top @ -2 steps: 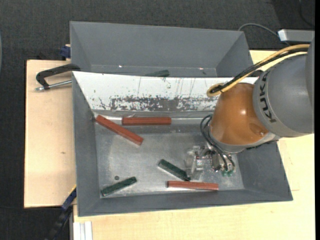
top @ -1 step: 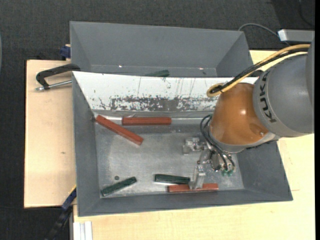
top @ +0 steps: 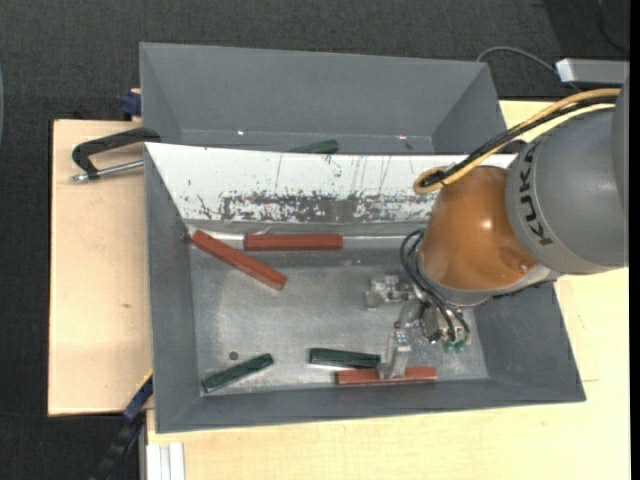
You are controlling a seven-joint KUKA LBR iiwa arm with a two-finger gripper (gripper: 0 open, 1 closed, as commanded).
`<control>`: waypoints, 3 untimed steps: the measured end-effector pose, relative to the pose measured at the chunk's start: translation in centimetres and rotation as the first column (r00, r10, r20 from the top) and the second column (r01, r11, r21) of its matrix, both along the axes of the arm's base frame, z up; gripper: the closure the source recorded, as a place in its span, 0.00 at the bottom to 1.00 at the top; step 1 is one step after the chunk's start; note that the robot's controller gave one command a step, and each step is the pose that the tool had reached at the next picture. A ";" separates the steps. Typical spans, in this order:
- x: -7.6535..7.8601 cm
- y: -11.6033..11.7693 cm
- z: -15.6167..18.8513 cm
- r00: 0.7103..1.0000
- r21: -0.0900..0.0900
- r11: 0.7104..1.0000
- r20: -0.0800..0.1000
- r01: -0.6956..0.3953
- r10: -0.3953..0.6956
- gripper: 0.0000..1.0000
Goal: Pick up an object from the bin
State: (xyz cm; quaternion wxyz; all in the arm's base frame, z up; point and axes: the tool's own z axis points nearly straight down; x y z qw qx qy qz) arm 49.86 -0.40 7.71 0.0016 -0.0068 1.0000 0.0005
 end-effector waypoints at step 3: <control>1.0 12.7 -0.5 0.999 0.003 0.999 0.004 0.048 -0.048 1.00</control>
Offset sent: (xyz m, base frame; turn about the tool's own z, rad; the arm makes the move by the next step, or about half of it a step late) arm -0.0038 0.0710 -0.0071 -0.0761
